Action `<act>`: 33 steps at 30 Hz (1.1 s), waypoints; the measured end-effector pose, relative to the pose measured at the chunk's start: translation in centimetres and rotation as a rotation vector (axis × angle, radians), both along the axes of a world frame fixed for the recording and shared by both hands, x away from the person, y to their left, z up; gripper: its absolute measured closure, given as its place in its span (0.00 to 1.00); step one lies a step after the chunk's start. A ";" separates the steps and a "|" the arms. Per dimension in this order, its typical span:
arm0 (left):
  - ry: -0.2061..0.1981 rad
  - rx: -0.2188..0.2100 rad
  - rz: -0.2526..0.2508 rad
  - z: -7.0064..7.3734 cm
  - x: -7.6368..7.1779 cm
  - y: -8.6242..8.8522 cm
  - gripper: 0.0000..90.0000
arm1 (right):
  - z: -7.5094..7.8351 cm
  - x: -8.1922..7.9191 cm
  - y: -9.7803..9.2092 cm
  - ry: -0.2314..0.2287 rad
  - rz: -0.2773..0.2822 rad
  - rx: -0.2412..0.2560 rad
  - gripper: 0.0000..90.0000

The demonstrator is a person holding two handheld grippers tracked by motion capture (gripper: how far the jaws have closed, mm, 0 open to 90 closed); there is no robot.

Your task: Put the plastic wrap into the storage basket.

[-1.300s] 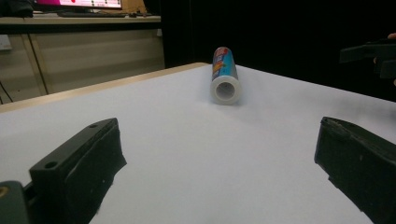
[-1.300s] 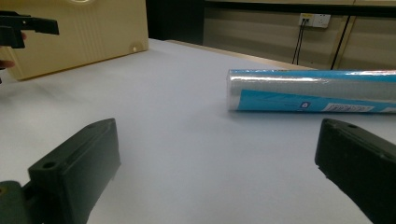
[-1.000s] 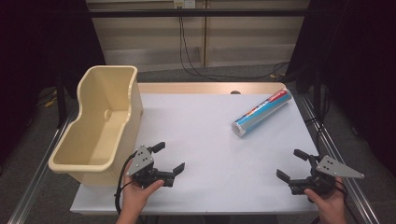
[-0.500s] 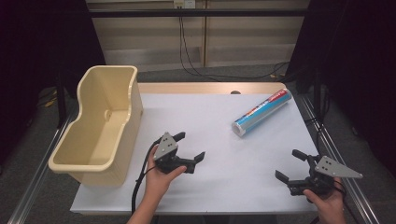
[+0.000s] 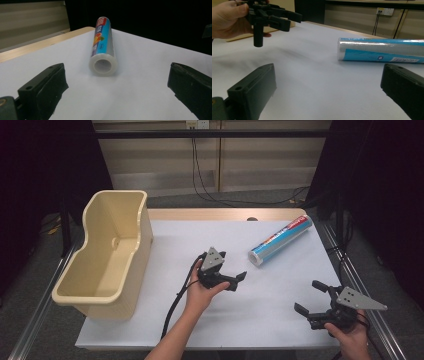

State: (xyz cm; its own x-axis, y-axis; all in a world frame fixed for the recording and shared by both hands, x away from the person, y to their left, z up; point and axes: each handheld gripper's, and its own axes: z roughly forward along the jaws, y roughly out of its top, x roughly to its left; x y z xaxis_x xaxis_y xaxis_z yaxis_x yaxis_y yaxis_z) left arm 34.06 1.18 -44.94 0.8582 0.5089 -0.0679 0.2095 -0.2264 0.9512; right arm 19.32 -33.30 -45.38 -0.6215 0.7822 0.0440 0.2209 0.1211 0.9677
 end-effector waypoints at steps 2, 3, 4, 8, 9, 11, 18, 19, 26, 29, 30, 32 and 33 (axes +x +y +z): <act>0.008 0.014 0.000 -0.1 0.5 -0.8 0.02 | 0.0 0.0 0.0 -0.002 0.000 -0.001 0.00; 0.008 0.014 0.000 -0.1 0.5 -0.8 0.02 | 0.0 0.0 0.0 -0.002 0.000 -0.001 0.00; 0.009 0.022 -0.007 -0.2 0.8 -1.3 0.02 | 0.0 0.0 0.0 -0.002 0.001 -0.001 0.00; 0.019 0.045 -0.003 -0.5 1.9 -2.8 0.01 | 0.0 0.0 0.0 -0.001 0.004 0.001 0.00; 0.019 0.045 -0.003 -0.5 1.9 -2.8 0.01 | 0.0 0.0 0.0 -0.001 0.004 0.001 0.00; 0.030 0.055 0.004 -0.5 2.5 -3.3 0.01 | 0.0 0.0 -0.1 0.000 0.006 -0.001 0.00; 0.067 0.090 0.036 -0.5 4.2 -6.0 0.00 | 0.0 0.1 0.0 -0.001 0.009 -0.004 0.00; 0.067 0.090 0.036 -0.5 4.2 -6.0 0.00 | 0.0 0.1 0.0 -0.001 0.009 -0.004 0.00; 0.095 0.154 0.062 -1.0 5.6 -8.1 0.00 | 0.0 0.1 0.0 -0.003 0.016 -0.006 0.00; 0.119 0.172 0.068 -1.3 6.0 -8.8 0.00 | 0.1 0.1 0.1 -0.005 0.018 -0.009 0.00; 0.127 0.199 0.070 -1.6 6.4 -9.2 0.00 | 0.1 0.0 0.1 -0.007 0.021 -0.010 0.00; 0.139 0.214 0.073 -1.8 6.7 -9.5 0.01 | 0.1 0.0 0.2 -0.009 0.023 -0.011 0.00; 0.139 0.214 0.073 -1.8 6.7 -9.5 0.01 | 0.1 0.0 0.2 -0.009 0.023 -0.011 0.00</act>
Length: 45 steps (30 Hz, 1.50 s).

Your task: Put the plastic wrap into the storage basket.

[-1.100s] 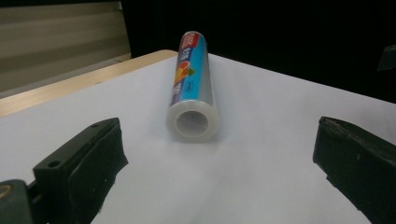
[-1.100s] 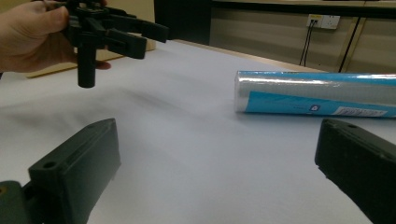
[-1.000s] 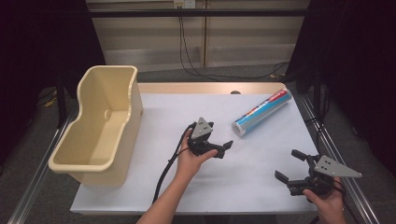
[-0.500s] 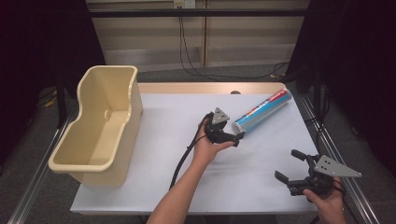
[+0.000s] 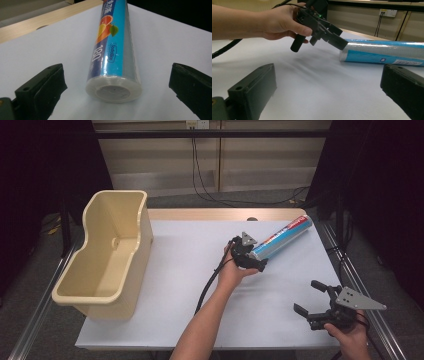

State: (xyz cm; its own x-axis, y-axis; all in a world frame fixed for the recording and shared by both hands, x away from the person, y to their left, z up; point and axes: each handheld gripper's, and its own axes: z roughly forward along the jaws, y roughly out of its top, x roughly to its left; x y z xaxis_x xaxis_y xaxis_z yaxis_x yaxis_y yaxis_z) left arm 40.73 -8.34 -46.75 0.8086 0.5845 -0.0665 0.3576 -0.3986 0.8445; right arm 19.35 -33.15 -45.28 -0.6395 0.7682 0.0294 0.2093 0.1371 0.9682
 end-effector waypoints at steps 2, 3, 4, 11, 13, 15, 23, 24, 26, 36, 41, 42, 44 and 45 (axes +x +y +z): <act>-0.007 0.013 -0.005 -0.2 0.2 -0.3 0.02 | 0.1 0.0 0.1 -0.002 0.005 0.002 0.00; 0.000 0.024 -0.003 -0.3 0.5 -0.5 0.02 | 0.1 -0.1 0.1 -0.005 0.006 0.003 0.00; 0.000 0.024 -0.003 -0.3 0.5 -0.5 0.03 | 0.1 -0.1 0.1 -0.005 0.006 0.003 0.00; 0.017 0.061 -0.001 -0.7 1.0 -1.5 0.09 | 0.2 -0.1 0.1 -0.007 0.013 0.004 0.00; 0.006 0.083 -0.010 -0.8 1.0 -1.8 0.11 | 0.2 -0.1 0.1 -0.006 0.012 0.006 0.00; 0.013 0.087 -0.018 -1.0 1.1 -2.0 0.13 | 0.2 -0.1 0.0 -0.006 0.013 0.005 0.00; 0.044 0.098 -0.023 -1.2 1.5 -2.1 0.34 | 0.1 0.0 0.0 -0.005 0.014 0.001 0.00; 0.048 0.096 -0.024 -1.2 1.5 -2.1 0.34 | 0.1 0.0 0.0 -0.005 0.014 0.001 0.00; 0.058 0.100 -0.023 -1.1 1.6 -2.1 0.34 | 0.1 0.0 -0.1 -0.005 0.015 0.001 0.00; 0.094 0.166 -0.049 -0.3 0.9 -1.5 0.36 | 0.0 -0.1 -0.4 -0.002 0.007 -0.001 0.01; 0.108 0.179 -0.059 0.0 -0.3 1.0 0.36 | 0.0 -0.2 -0.5 0.003 0.003 -0.001 0.01; 0.108 0.175 -0.062 -0.1 -0.5 1.5 0.36 | 0.0 -0.2 -0.4 0.001 0.002 -0.001 0.01; 0.124 0.160 -0.060 -0.1 -0.9 2.6 0.36 | 0.0 -0.2 -0.4 0.001 0.003 0.001 0.01; 0.127 0.156 -0.064 -0.1 -1.3 3.6 0.36 | 0.0 -0.2 -0.3 0.003 0.006 -0.005 0.01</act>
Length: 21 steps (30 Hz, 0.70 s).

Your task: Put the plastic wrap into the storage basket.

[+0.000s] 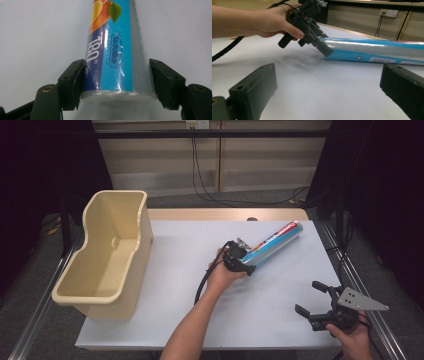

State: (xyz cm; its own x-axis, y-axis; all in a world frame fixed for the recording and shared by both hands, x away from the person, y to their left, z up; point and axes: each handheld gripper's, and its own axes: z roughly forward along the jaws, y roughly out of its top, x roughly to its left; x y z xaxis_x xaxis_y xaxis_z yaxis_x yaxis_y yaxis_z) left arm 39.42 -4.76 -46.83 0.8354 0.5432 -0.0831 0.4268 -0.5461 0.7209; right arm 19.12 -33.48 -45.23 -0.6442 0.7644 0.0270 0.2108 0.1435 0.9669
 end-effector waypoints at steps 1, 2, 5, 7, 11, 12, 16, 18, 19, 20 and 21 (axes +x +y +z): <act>0.002 0.006 -0.002 0.1 -0.2 0.5 0.36 | 0.0 0.0 0.1 0.000 0.002 0.001 0.01; 0.002 0.008 -0.003 0.1 -0.5 1.1 0.36 | -0.1 0.0 0.1 0.000 0.002 0.001 0.01; 0.005 0.022 -0.012 0.3 -1.6 3.1 0.36 | -0.1 0.0 0.2 0.001 0.005 -0.003 0.01; 0.007 0.021 -0.018 0.3 -2.4 4.7 0.36 | -0.1 0.0 0.2 0.001 0.004 0.000 0.01; 0.017 0.017 -0.011 0.4 -4.5 8.0 0.36 | -0.2 0.1 0.2 0.008 0.004 -0.003 0.01; 0.002 0.018 -0.011 0.4 -5.7 9.6 0.36 | -0.2 0.1 0.2 0.007 0.003 -0.004 0.01; -0.002 -0.015 0.001 0.2 -7.9 13.0 0.36 | -0.2 0.2 0.4 0.005 0.006 -0.004 0.01; -0.005 -0.021 0.008 0.2 -8.6 13.8 0.35 | -0.2 0.2 0.5 0.006 0.007 -0.008 0.01; -0.007 -0.019 0.008 0.2 -9.1 14.3 0.35 | -0.2 0.2 0.6 0.006 0.009 -0.007 0.01; -0.007 -0.009 0.012 0.4 -10.1 15.5 0.35 | -0.2 0.2 0.8 0.009 0.011 -0.008 0.01; -0.007 -0.009 0.012 0.4 -10.1 15.5 0.35 | -0.1 0.3 0.8 0.008 0.013 -0.010 0.01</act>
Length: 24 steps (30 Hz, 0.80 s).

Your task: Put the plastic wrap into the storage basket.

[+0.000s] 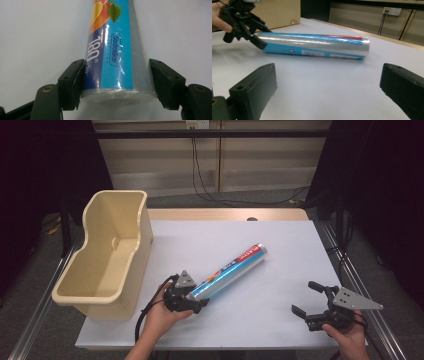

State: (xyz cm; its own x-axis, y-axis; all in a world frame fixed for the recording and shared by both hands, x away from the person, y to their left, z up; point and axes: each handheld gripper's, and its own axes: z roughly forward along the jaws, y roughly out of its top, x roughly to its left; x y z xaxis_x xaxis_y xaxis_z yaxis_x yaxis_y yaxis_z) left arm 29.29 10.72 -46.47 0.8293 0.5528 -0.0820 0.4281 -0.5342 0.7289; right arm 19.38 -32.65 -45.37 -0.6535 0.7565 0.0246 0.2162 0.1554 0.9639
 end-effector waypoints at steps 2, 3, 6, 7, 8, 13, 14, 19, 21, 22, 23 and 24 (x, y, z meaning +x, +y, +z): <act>0.003 0.015 0.001 0.2 -1.0 1.3 0.35 | 0.0 0.0 0.1 -0.001 0.000 -0.001 0.01; -0.001 0.024 0.001 0.3 -1.4 1.9 0.35 | 0.1 0.0 0.2 -0.001 0.005 0.000 0.01; -0.008 0.024 0.000 0.3 -2.2 3.1 0.35 | 0.1 0.0 0.2 -0.004 0.008 -0.003 0.01; -0.007 0.026 -0.001 0.3 -2.4 3.5 0.35 | 0.0 0.0 0.2 -0.002 0.007 -0.001 0.01; -0.004 0.020 0.003 0.3 -2.5 3.6 0.35 | 0.0 0.0 0.2 -0.001 0.006 -0.001 0.01; -0.004 0.056 -0.015 0.8 -2.3 3.2 0.34 | 0.1 0.1 0.3 -0.003 0.003 0.003 0.01; -0.004 0.056 -0.015 0.8 -2.3 3.2 0.31 | 0.1 0.1 0.3 -0.003 0.006 0.000 0.01; 0.014 0.040 -0.015 2.1 -1.5 2.4 0.26 | 0.0 0.2 0.4 0.004 0.008 0.003 0.01; 0.034 0.054 -0.015 2.6 -0.7 1.5 0.24 | 0.0 0.2 0.4 0.002 0.009 0.001 0.01; 0.034 0.054 -0.015 2.6 -0.7 1.5 0.24 | 0.0 0.2 0.4 0.002 0.009 0.001 0.01; 0.040 0.057 -0.024 2.8 -0.4 1.0 0.24 | 0.1 0.2 0.4 0.002 0.008 0.000 0.01; 0.047 0.062 -0.023 3.0 -0.1 0.7 0.23 | 0.1 0.2 0.4 0.002 0.008 -0.001 0.01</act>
